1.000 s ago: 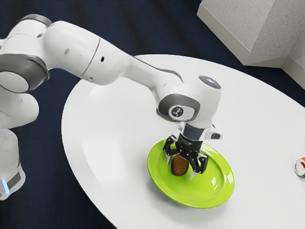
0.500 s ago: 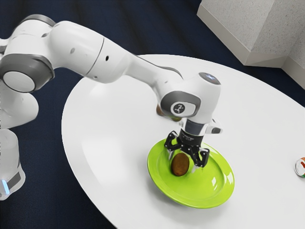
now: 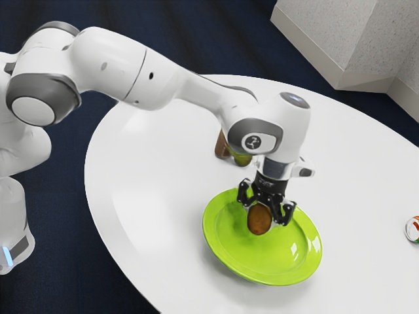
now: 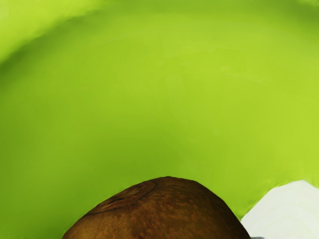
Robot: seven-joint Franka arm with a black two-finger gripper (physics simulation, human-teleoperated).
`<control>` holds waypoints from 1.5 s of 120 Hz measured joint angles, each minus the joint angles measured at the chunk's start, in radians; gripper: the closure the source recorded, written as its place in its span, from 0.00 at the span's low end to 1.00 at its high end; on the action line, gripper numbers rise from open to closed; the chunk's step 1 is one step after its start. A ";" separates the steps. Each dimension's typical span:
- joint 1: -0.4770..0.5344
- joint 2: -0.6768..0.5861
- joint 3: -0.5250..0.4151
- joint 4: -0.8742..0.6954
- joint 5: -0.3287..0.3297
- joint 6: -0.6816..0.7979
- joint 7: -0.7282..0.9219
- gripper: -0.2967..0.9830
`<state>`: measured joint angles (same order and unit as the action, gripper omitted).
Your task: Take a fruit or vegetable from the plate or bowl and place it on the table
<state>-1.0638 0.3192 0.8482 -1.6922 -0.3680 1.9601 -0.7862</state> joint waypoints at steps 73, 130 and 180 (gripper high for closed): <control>0.615 0.639 -0.480 1.205 0.004 -0.373 0.119 0.52; 0.563 0.738 -0.526 1.249 0.006 0.001 0.280 0.50; 0.564 0.628 -0.550 1.129 0.072 0.052 0.359 0.25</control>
<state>-0.4997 0.9468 0.2986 -0.5636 -0.2964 2.0118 -0.4267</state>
